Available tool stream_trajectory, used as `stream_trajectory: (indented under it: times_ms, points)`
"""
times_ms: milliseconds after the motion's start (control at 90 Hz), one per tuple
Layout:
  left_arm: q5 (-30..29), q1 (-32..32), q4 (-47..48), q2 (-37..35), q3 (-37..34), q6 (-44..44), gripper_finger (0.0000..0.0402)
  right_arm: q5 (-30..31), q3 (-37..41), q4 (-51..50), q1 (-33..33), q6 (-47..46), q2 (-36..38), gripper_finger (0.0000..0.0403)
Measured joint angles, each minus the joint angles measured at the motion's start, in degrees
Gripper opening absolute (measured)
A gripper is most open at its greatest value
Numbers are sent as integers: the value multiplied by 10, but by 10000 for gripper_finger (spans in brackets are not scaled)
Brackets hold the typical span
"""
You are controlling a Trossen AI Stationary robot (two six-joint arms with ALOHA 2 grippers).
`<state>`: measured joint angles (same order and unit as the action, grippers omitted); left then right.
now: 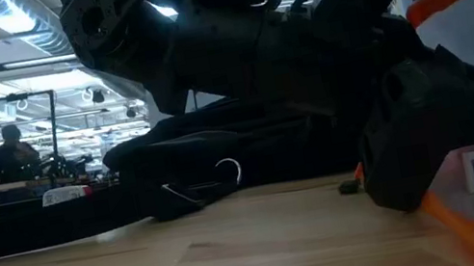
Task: Unpack backpack
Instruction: Remove the pink medicine organizer from the transparent white zip bag
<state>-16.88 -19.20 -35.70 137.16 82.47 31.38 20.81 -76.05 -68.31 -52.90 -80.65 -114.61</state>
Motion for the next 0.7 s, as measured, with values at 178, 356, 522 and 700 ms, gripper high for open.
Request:
stream_trajectory:
  times_ms: [178, 356, 522, 700]
  points:
    - [32, 1, 2, 0, -1, 1, 186, 24, 0, 17, 2, 0, 0, 135]
    - [41, 1, 5, 0, -1, 3, 186, 35, 0, 30, 8, 0, 0, 135]
    - [44, 0, 5, 0, -1, 4, 186, 51, 1, 41, 12, 0, 0, 135]
    - [45, 0, 3, 0, -1, 23, 186, 77, 1, 69, 12, 0, 1, 135]
